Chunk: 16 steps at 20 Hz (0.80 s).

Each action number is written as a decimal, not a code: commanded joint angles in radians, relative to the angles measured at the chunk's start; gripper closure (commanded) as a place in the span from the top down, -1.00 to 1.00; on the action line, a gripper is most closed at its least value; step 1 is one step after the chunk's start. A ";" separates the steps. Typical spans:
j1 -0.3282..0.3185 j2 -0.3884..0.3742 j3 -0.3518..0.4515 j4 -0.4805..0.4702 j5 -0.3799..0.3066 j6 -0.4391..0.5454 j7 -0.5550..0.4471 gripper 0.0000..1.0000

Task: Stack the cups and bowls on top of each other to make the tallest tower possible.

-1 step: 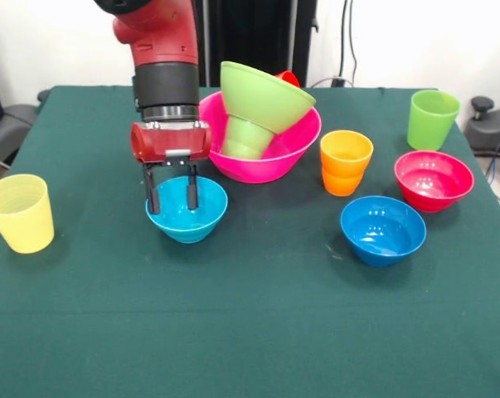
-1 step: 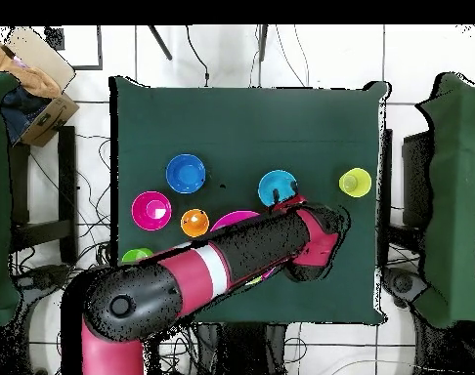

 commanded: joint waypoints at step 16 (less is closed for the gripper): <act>-0.200 0.021 0.083 -0.131 -0.137 -0.051 -0.225 1.00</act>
